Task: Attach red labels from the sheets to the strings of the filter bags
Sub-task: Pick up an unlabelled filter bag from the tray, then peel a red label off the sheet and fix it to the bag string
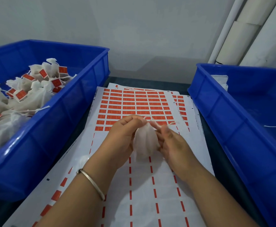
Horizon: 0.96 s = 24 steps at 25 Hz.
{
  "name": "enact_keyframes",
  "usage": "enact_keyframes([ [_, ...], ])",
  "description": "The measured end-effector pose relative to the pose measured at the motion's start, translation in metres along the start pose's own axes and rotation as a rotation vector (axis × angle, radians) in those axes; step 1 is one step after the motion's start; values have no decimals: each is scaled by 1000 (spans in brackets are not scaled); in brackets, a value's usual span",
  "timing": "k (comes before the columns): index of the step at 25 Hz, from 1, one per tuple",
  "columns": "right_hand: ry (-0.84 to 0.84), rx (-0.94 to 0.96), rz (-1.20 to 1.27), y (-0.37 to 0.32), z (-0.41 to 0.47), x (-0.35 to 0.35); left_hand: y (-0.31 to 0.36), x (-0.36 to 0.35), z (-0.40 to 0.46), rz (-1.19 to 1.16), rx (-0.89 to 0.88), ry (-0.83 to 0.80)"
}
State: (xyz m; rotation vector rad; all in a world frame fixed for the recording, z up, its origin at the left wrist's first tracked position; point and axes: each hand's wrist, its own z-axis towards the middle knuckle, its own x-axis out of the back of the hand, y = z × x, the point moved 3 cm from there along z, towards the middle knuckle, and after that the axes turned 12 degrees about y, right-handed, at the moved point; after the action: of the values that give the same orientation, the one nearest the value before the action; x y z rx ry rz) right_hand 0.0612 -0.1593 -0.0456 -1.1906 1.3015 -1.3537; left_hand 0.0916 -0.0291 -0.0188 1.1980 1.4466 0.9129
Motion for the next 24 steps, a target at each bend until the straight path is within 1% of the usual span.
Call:
enact_keyframes([
  [2, -58, 58, -158, 0, -3, -9, 0, 0, 0, -46, 15, 19],
  [3, -60, 75, -263, 1, -6, -13, -1, 0, -1, -57, 22, 31],
  [5, -7, 101, -443, 6, -8, -20, -3, -3, -3, -32, 22, 65],
  [6, 27, 113, -484, 9, -9, -21, -4, -4, -3, -23, 16, 84],
  [7, 48, 123, -475, 9, -9, -21, -4, -3, -2, -36, 9, 100],
  [11, 63, 114, -317, 6, -6, -14, 1, 1, 5, -162, -2, 159],
  [13, 79, 69, -270, 4, -6, -8, 2, 4, 9, -261, 49, 216],
  [15, 120, -24, -236, 4, -5, -2, 3, 7, 12, -372, 127, 273],
  [16, 126, -72, -172, 3, -5, 2, 3, 8, 13, -418, 164, 294],
  [17, 111, -118, -54, 2, -5, 4, 3, 10, 14, -454, 194, 309],
  [20, 23, -250, 476, -2, -2, 6, 2, 11, 17, -475, 239, 355],
  [22, 10, -304, 761, -4, 2, 9, 0, 11, 19, -395, 212, 396],
  [23, 16, -313, 860, -4, 3, 10, -2, 11, 20, -294, 155, 407],
  [24, 32, -317, 939, -3, 6, 14, -3, 10, 20, -137, 63, 396],
])
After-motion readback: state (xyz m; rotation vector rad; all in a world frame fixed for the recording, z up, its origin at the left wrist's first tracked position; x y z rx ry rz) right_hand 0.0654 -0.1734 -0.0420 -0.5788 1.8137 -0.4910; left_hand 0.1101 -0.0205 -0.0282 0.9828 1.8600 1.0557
